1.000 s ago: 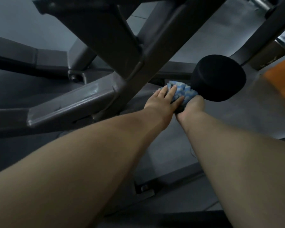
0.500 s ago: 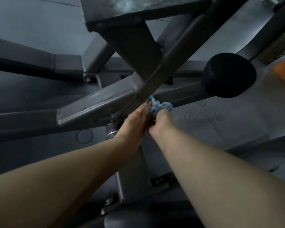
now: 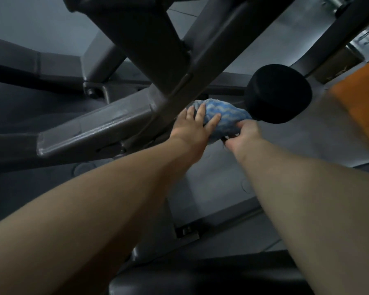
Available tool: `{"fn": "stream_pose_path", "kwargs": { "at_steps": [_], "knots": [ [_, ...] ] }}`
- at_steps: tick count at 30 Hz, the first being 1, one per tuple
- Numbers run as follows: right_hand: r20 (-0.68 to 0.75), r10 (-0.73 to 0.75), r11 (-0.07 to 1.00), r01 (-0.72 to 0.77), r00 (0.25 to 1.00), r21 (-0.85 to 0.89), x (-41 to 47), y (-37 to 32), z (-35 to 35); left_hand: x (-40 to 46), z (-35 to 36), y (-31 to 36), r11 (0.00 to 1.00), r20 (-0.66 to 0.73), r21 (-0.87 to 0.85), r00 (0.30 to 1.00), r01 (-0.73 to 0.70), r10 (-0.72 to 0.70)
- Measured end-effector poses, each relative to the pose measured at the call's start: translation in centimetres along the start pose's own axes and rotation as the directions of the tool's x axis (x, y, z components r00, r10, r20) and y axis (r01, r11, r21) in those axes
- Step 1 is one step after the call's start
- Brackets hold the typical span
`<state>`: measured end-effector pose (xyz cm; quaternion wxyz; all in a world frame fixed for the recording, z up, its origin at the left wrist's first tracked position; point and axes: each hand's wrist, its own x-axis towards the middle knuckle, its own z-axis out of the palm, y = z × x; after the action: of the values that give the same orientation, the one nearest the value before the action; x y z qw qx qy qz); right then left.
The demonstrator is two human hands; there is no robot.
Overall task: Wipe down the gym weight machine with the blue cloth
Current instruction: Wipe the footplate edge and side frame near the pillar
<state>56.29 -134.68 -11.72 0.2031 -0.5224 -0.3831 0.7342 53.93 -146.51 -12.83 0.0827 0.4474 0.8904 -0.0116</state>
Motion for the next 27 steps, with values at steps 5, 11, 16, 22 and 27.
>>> {"fn": "stream_pose_path", "kwargs": {
  "at_steps": [5,11,16,22,27],
  "knots": [
    [-0.064,-0.064,0.988,0.054,0.996,-0.144,0.4,-0.4,-1.1,0.3,-0.4,0.0,0.997,0.029,0.074,0.999,0.02,-0.022],
    [-0.055,-0.078,0.997,0.076,0.995,-0.033,0.1,-1.2,-0.8,-1.0,-0.2,0.2,0.986,0.014,0.164,1.0,0.005,-0.007],
    [0.048,-0.067,0.997,0.065,0.997,0.04,-0.1,-1.0,-1.2,-1.9,0.2,-0.1,0.98,0.018,0.197,1.0,-0.017,0.014],
    [0.076,-0.119,0.992,0.121,0.99,-0.021,1.0,-1.3,-1.4,-2.8,0.0,-0.4,0.974,0.039,0.224,0.999,-0.02,0.012],
    [-0.012,-0.169,0.981,0.167,0.986,-0.101,1.9,-1.0,-0.7,-2.9,-0.7,-0.5,0.975,0.035,0.22,0.999,-0.014,0.006]
  ]
}}
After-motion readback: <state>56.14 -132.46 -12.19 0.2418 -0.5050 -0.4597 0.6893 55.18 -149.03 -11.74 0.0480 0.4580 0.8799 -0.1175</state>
